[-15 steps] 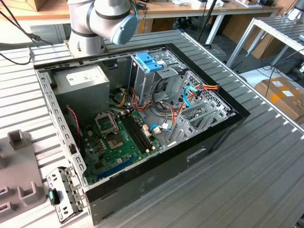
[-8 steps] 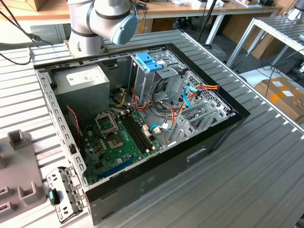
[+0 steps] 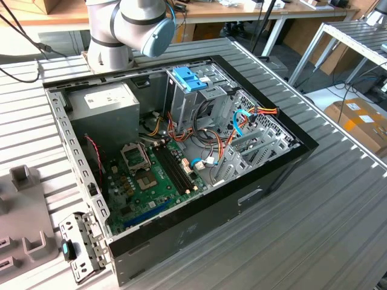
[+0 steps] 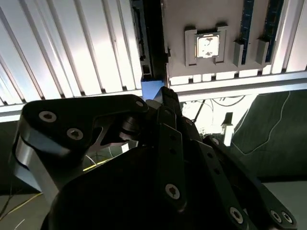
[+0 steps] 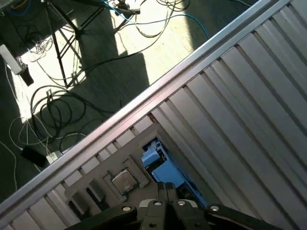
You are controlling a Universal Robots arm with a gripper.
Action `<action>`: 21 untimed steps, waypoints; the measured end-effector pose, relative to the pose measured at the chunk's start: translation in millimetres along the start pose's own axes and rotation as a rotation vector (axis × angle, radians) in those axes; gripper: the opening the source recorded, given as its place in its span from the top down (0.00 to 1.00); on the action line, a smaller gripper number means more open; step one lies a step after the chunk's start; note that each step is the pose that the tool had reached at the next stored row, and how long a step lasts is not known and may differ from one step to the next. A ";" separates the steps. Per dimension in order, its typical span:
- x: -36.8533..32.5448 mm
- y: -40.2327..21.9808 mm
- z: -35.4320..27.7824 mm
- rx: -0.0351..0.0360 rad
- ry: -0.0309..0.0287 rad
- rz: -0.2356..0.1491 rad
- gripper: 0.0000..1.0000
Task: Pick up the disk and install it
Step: 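Pick up the disk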
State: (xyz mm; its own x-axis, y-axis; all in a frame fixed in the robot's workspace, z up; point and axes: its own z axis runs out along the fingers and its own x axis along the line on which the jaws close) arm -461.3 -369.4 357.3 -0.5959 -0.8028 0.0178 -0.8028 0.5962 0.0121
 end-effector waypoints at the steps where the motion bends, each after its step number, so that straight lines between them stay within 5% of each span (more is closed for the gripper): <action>1: 0.0 0.0 0.1 0.0004 0.0003 -0.024 0.89; 7: 0.0 0.0 1.0 0.0035 0.0025 -0.201 0.89; 21: -0.1 0.0 3.0 0.0092 0.0063 -0.519 0.89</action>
State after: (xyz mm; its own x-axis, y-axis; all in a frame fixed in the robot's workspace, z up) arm -461.3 -369.3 354.3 -0.1193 -0.9927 0.0178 -0.9928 0.1196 0.0122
